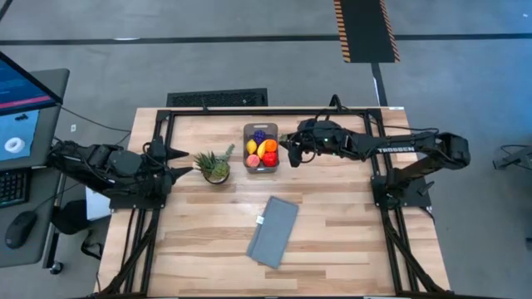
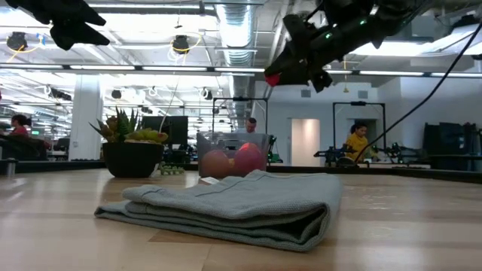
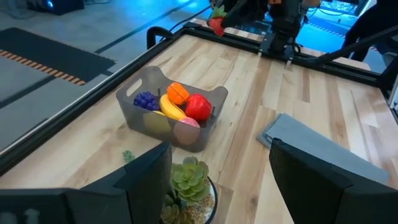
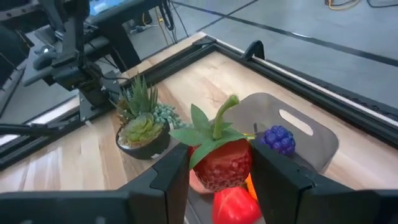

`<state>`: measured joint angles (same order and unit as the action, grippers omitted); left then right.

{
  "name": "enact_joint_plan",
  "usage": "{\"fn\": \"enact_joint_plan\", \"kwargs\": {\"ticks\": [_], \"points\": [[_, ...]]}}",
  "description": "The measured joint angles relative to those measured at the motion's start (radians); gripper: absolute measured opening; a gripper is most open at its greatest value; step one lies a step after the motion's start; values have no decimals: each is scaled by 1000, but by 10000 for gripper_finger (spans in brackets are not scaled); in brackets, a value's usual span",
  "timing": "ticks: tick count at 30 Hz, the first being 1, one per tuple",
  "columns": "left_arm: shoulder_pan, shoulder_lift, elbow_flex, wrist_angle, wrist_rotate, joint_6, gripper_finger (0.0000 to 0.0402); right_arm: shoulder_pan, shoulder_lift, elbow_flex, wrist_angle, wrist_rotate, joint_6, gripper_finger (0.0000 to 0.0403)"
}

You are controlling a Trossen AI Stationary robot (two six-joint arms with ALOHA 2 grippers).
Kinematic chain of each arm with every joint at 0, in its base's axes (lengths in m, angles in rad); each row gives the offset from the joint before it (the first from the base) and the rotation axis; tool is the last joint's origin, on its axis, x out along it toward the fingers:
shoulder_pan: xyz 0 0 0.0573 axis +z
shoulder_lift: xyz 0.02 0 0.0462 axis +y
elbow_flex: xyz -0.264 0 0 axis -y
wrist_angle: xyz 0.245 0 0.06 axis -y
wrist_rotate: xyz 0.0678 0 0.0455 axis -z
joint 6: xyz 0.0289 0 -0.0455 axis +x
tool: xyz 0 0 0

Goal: Pick and placing Produce into tupperware
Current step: Put the red strawberry into the black black bin

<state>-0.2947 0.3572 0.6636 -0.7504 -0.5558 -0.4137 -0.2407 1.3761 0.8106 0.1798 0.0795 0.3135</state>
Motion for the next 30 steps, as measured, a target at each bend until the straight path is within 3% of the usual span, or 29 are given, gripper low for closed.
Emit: {"fn": "enact_joint_plan", "kwargs": {"ticks": [18,30], "points": [[0,0,0,7,-8,-2,259,-62,422,293,4,-220,-33,177],[0,0,0,7,-9,11,259,-66,602,361,5,-292,34,176]]}}
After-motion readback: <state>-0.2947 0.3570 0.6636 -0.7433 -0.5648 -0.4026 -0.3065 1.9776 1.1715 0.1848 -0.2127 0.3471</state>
